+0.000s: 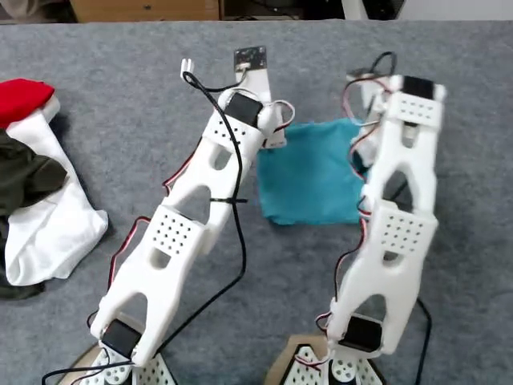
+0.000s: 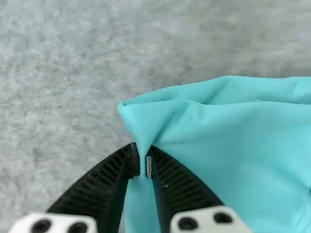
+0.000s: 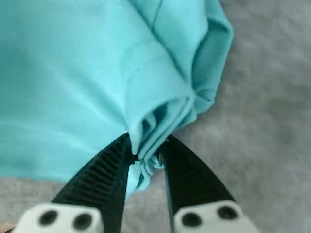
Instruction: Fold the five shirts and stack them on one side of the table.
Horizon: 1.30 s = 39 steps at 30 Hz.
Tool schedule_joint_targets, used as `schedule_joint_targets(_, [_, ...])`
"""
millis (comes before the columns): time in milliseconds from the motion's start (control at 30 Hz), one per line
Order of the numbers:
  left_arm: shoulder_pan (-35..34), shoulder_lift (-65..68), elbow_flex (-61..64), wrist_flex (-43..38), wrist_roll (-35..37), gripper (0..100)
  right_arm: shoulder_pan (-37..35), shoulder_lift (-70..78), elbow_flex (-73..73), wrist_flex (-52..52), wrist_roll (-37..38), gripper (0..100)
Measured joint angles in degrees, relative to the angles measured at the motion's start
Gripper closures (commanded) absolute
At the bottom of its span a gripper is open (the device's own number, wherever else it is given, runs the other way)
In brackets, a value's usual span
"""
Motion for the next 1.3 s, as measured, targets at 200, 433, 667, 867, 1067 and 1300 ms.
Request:
schedule_joint_targets(200, [5.10,0.00,-7.21,1.76,0.18,98,7.56,-7.91,1.93,2.02,-0.18,99.4])
schedule_joint_targets(433, [12.40,0.62,-8.26,-3.87,0.26,98,20.13,-21.80,15.21,1.93,2.55,99.4])
schedule_joint_targets(667, [21.36,0.79,-8.26,-11.34,0.26,98,36.31,-36.48,30.95,-3.25,7.21,99.4])
schedule_joint_targets(867, [30.07,0.79,-8.00,-16.35,0.26,98,53.45,-42.90,40.88,-10.02,14.68,99.4])
schedule_joint_targets(1067, [36.40,0.79,-3.08,-21.80,0.26,98,66.02,-43.16,47.12,-15.74,22.68,99.4])
schedule_joint_targets(1300, [40.79,0.79,3.43,-26.99,0.26,98,72.79,-43.16,53.27,-24.53,25.76,99.4])
